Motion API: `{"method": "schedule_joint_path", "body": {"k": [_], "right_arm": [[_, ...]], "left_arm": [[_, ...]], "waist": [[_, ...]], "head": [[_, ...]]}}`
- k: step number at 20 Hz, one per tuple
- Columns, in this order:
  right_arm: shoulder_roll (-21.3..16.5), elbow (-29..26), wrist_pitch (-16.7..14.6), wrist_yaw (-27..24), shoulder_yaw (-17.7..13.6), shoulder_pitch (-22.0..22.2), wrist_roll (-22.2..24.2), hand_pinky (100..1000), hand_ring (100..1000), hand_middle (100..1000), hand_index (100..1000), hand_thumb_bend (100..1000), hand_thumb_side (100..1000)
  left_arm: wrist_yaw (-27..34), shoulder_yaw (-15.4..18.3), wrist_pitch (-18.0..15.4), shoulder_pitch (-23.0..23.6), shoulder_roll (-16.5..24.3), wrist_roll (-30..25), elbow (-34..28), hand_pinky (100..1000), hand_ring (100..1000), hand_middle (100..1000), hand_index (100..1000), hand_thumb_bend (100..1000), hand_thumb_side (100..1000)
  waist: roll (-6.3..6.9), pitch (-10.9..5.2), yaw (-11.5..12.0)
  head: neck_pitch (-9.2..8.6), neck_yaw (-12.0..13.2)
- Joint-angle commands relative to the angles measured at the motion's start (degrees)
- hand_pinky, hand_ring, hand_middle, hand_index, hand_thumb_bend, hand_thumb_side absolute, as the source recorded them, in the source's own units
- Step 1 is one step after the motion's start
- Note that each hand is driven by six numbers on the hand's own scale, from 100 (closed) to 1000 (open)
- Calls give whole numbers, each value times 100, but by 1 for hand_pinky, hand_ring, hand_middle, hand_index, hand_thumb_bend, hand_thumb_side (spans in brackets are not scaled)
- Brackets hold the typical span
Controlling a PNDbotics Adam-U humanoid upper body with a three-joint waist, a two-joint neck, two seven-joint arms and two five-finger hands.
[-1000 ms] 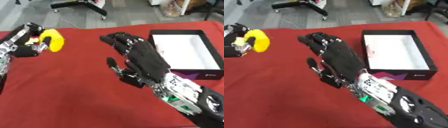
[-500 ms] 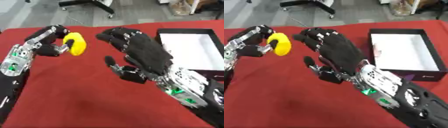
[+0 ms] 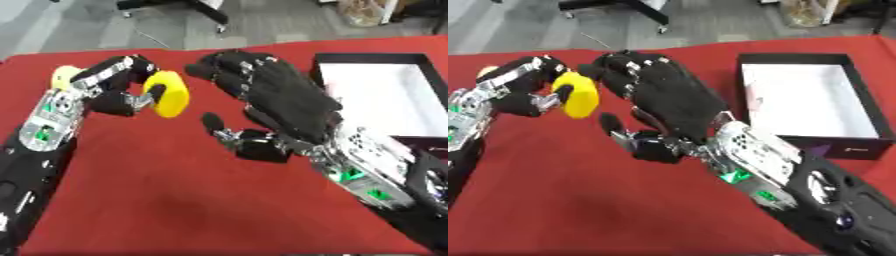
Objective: Pick up the objects with one hand, pass them to the other hand, and then place them into the box on the other side of the table.
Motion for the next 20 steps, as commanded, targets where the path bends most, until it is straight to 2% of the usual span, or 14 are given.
{"method": "schedule_joint_path", "body": {"k": [1, 11, 20], "right_arm": [[4, -118, 57, -23, 3, -66, -51, 586, 821, 786, 920, 127, 253], [41, -118, 236, -14, 188, -27, -137, 571, 841, 783, 909, 101, 247], [37, -118, 372, 50, 285, 16, -144, 562, 844, 777, 879, 100, 126]], "left_arm": [[138, -24, 65, -140, 17, -198, -164, 546, 411, 326, 430, 100, 317], [287, -118, 302, -184, -113, -424, -331, 546, 411, 325, 428, 100, 317], [515, -210, 513, -194, -133, -648, -525, 548, 411, 324, 427, 100, 318]], "waist": [[-14, -57, 15], [-15, -3, 27], [-14, 14, 41]], "head": [[45, -51], [50, -201], [50, -260]]}}
